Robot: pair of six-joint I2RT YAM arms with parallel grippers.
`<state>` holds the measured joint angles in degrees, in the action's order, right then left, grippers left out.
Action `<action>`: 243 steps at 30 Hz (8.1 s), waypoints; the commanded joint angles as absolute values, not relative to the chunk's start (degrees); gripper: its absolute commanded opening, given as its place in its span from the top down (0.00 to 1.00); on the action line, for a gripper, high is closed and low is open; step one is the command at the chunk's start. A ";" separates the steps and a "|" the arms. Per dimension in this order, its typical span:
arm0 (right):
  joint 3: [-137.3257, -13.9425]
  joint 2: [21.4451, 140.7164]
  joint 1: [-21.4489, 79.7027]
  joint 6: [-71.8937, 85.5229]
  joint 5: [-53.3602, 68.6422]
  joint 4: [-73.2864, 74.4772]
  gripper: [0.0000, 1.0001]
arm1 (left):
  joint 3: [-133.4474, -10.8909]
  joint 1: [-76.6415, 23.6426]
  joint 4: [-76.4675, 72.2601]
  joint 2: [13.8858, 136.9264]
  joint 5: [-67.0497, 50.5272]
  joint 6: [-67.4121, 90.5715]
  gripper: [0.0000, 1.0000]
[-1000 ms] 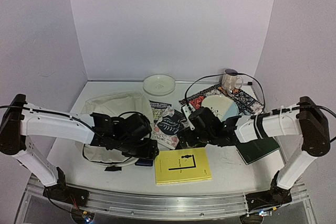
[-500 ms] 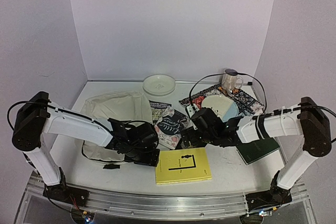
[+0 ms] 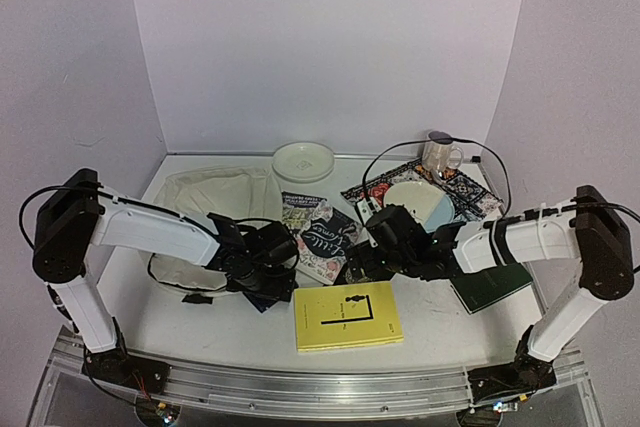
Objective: Pack the student bag
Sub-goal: Pick up the card case from the center of the board, then pass from the left arm to the right, then pick up the student bag from the center of the board, then place the student bag at the center of the board.
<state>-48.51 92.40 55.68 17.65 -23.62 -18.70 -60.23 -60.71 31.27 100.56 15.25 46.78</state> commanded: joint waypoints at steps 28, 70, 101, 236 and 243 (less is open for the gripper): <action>-48.87 90.82 55.65 17.05 -24.20 -17.75 0.02 | -69.09 -59.34 36.18 99.19 11.97 31.51 0.02; -48.69 90.49 55.66 17.63 -22.10 -17.75 0.02 | -65.54 -53.71 34.63 108.73 4.79 21.21 0.07; -53.53 93.47 55.76 31.17 4.85 -27.31 0.02 | -63.53 -53.97 26.71 90.24 5.17 34.16 0.25; -38.67 59.00 52.88 31.11 -10.20 -26.14 1.00 | -89.08 -59.23 25.94 99.92 3.90 44.68 0.40; -39.95 61.44 52.91 31.58 -9.43 -25.92 1.00 | -80.98 -55.35 35.75 91.31 17.78 31.12 0.26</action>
<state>-38.48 60.78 53.04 31.29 -8.68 -23.90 -84.32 -57.53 28.80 95.76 6.96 41.93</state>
